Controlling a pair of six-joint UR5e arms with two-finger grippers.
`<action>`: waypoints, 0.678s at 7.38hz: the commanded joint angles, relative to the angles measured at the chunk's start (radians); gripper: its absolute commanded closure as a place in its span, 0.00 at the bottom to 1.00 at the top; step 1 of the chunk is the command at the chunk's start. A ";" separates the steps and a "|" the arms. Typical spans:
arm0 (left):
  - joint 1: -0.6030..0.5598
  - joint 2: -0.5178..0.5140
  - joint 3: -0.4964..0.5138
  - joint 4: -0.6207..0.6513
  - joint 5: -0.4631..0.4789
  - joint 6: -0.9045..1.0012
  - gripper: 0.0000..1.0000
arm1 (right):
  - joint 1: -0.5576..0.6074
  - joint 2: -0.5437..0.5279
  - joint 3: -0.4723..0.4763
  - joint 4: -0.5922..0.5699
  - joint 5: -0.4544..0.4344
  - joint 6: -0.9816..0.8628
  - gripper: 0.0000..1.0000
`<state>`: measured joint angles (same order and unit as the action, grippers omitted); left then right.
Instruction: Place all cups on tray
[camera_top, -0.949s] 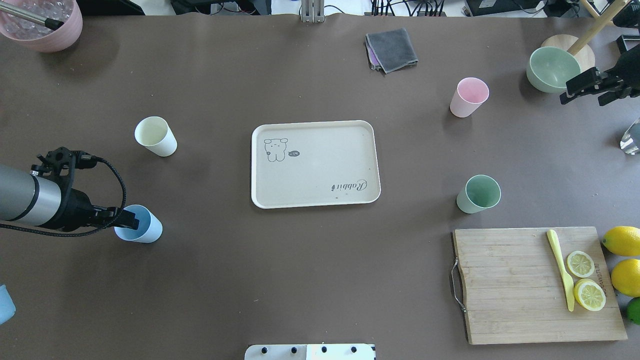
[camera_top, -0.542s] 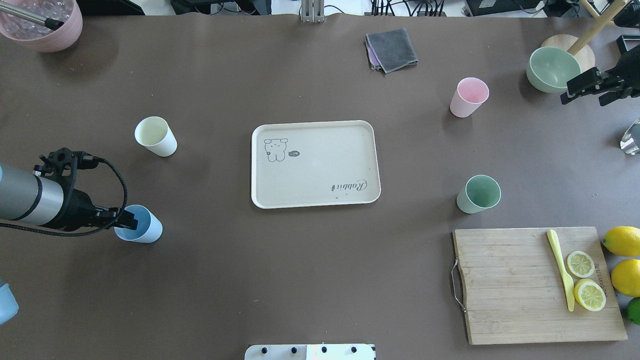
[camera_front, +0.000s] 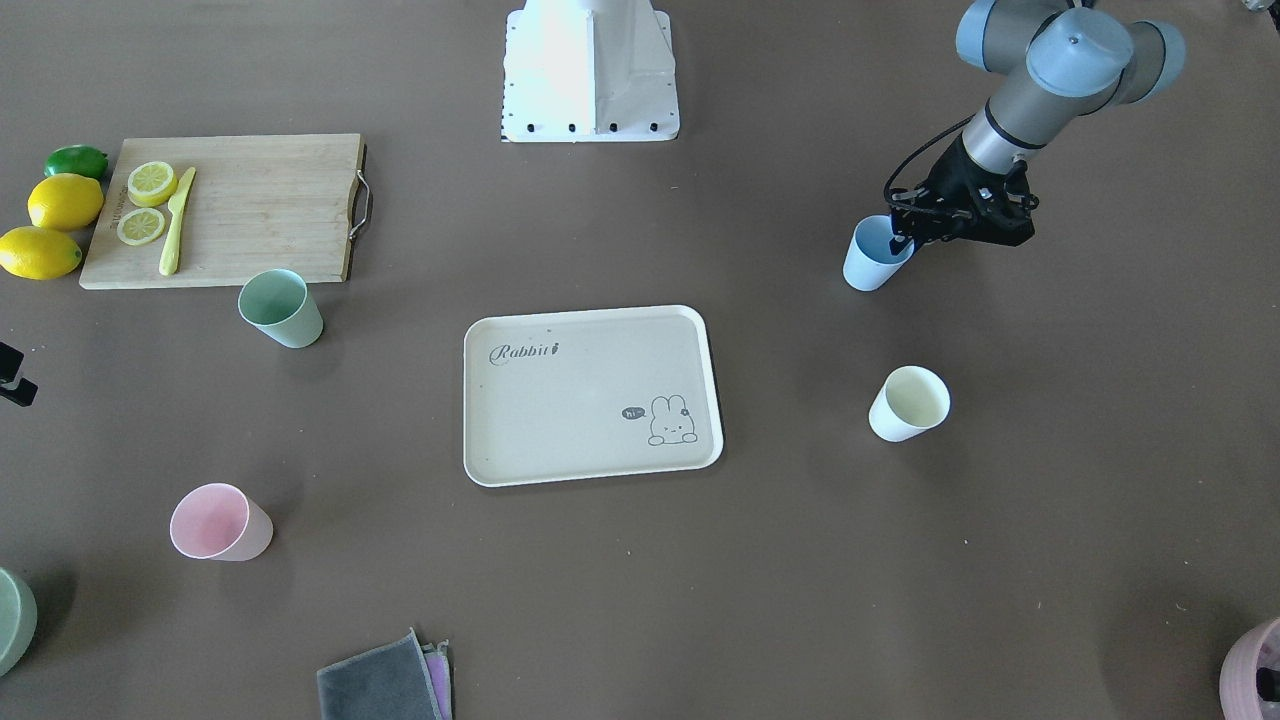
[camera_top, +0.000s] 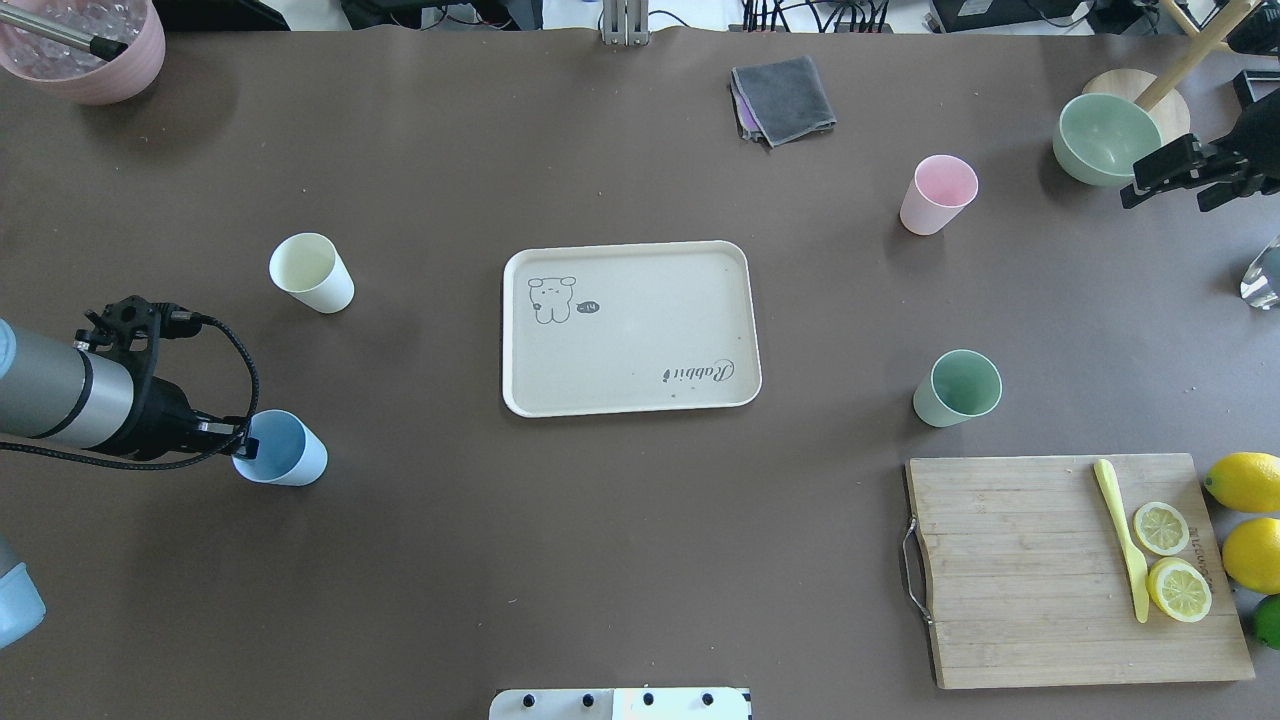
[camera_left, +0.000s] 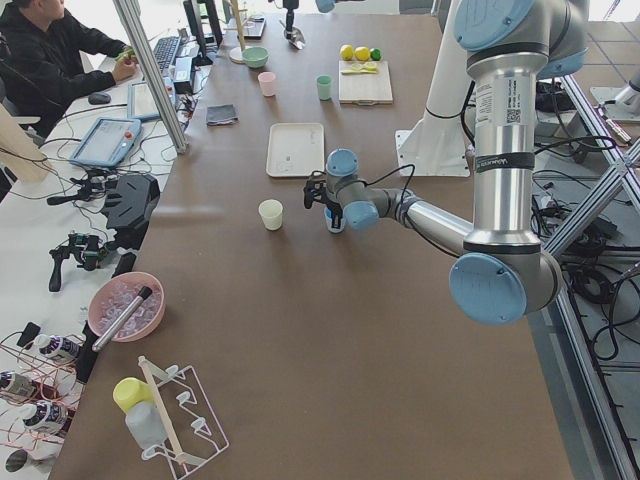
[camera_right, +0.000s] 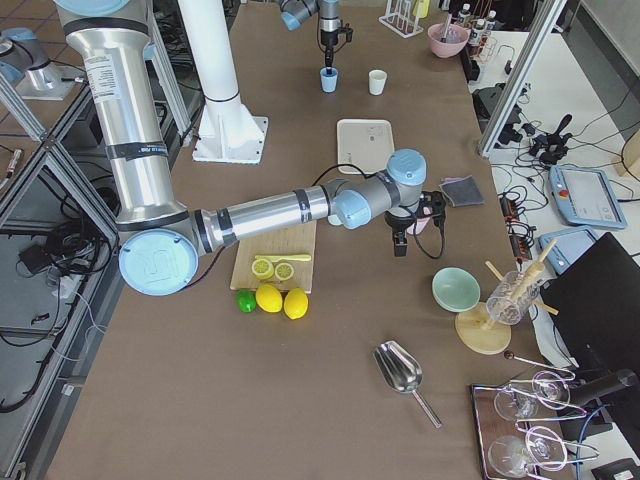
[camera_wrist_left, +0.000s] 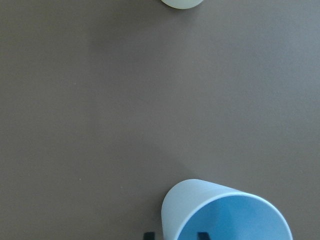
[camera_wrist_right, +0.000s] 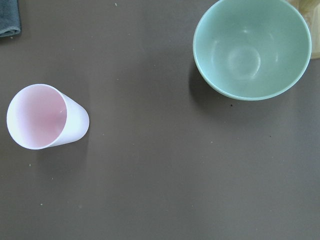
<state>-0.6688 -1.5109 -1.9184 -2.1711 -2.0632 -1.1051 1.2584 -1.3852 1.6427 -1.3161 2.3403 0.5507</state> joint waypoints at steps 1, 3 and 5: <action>-0.014 -0.005 -0.019 -0.006 -0.012 -0.045 1.00 | 0.001 0.000 0.000 0.000 -0.001 0.000 0.00; -0.037 -0.037 -0.090 0.013 -0.014 -0.112 1.00 | 0.001 -0.006 0.008 0.005 -0.001 0.000 0.00; -0.031 -0.281 -0.050 0.229 -0.002 -0.177 1.00 | -0.025 -0.005 0.040 0.011 -0.009 0.059 0.00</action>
<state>-0.7000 -1.6460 -1.9829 -2.0771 -2.0732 -1.2454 1.2524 -1.3908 1.6613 -1.3092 2.3377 0.5702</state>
